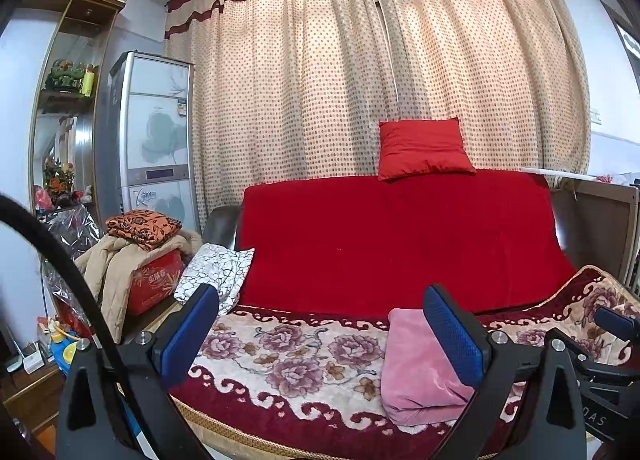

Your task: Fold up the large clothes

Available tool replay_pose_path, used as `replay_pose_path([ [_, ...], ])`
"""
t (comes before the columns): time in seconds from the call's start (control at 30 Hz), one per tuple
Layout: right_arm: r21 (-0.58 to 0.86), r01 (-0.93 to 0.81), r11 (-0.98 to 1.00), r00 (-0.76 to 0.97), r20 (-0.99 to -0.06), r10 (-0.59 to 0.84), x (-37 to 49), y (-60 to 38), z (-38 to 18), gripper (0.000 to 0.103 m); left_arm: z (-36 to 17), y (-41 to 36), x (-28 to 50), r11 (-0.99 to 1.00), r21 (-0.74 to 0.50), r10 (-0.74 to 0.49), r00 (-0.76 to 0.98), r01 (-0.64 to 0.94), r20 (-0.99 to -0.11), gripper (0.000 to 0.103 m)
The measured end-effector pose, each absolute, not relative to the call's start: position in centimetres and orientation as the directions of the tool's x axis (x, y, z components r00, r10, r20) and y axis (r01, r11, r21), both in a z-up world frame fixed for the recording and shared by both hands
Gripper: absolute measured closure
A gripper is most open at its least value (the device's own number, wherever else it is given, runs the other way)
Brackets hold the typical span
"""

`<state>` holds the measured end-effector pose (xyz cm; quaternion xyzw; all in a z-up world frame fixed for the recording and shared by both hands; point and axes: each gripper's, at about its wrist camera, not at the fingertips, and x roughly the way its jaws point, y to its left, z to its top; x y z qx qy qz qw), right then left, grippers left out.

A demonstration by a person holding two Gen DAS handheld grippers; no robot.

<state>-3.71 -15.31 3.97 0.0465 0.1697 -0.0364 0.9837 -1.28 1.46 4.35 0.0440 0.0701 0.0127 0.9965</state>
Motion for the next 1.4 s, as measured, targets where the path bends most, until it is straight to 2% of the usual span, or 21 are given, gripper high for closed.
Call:
replay_pose_path([
  [0.67,0.022,0.151,0.988,0.927,-0.351,-0.134,-3.3,-14.3,3.7,0.022,4.2,1.0,-1.8,0.994,0.105,0.002,0.991,0.013,-0.137,0.001],
  [1.1,-0.020,0.201,0.979,0.940,-0.279,-0.198,-4.6,-14.4,4.8,0.021,4.3,0.5,-2.0,0.993,0.115,0.012,0.992,0.003,-0.128,0.001],
  [1.4,-0.033,0.201,0.979,0.939,-0.278,-0.202,-4.4,-14.4,4.8,0.021,4.2,0.6,-1.6,0.994,0.106,-0.004,0.989,0.020,-0.147,0.001],
])
